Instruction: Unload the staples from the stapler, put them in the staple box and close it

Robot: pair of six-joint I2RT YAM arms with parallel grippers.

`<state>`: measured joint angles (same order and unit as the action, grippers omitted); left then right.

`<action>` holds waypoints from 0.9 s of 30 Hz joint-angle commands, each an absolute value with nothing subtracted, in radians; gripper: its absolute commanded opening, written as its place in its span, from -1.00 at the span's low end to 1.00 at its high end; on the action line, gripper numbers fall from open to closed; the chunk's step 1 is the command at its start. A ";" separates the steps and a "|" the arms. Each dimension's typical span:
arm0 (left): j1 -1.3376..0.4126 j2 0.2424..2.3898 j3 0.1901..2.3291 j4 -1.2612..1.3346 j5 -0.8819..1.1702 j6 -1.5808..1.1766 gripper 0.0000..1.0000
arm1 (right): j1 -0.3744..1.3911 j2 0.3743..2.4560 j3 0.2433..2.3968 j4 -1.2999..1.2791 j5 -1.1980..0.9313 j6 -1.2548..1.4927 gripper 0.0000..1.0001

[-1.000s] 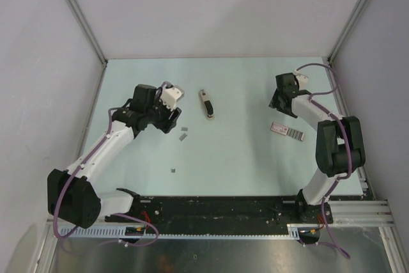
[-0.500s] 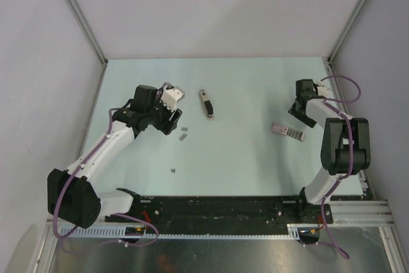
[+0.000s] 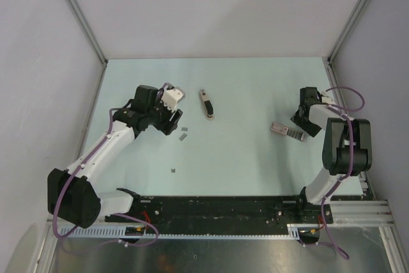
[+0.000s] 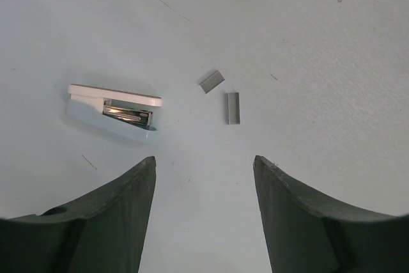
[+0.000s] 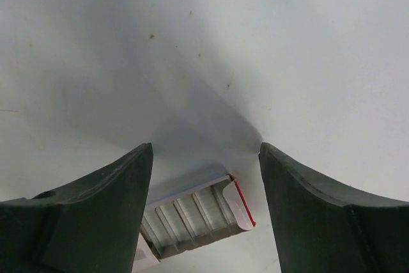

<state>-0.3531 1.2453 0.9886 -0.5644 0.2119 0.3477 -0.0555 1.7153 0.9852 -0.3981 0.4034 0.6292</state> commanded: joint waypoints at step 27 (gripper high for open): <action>-0.360 1.216 0.981 -0.561 0.199 0.355 0.37 | 0.277 1.628 0.806 -0.387 0.253 0.838 0.14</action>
<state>-0.3542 1.2453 0.9882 -0.5644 0.2077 0.3489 0.1791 1.6169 0.8558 -0.2840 0.3397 0.7528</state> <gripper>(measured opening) 0.685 0.576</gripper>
